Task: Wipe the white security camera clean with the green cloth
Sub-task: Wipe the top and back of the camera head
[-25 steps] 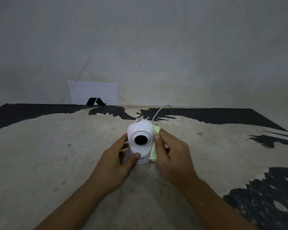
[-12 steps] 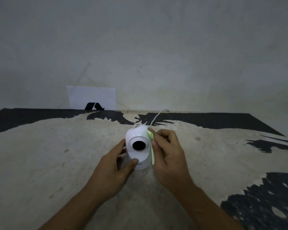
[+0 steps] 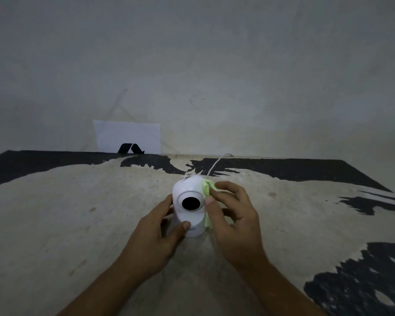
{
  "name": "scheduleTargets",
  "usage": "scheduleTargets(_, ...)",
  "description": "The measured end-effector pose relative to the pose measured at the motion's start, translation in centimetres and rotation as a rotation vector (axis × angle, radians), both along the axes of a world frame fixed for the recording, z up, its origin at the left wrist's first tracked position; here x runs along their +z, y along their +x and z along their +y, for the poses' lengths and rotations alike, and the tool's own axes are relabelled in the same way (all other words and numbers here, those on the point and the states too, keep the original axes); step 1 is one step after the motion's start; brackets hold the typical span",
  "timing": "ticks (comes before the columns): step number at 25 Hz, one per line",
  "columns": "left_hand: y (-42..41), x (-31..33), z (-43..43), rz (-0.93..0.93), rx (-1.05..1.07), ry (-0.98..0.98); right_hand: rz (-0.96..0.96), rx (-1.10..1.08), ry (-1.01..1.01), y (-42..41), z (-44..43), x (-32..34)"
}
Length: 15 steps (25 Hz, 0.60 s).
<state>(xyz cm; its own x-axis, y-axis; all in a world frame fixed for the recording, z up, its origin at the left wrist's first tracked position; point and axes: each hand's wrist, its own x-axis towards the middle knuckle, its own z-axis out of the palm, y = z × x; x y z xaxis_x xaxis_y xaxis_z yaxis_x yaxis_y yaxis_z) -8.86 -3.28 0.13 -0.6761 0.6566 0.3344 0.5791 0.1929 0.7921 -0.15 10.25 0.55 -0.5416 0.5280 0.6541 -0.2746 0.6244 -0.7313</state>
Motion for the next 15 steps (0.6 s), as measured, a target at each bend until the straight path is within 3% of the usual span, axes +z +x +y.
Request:
scheduleTargets(4, -0.17, -0.15, 0.04, 0.020, -0.006, 0.008, 0.028, -0.052, -0.022, -0.03, -0.15, 0.45)
scheduleTargets(8, -0.02, 0.00, 0.08, 0.004, -0.013, 0.000, 0.053, -0.076, 0.176, 0.01, 0.00, 0.19)
scheduleTargets(12, -0.05, 0.04, 0.06, 0.012, -0.031, 0.002, 0.050, -0.117, 0.135, -0.38, 0.09, -0.31)
scheduleTargets(15, 0.01, -0.02, 0.18, 0.012, -0.021, -0.002, 0.025, -0.113, 0.390, -0.10, 0.26, -0.30)
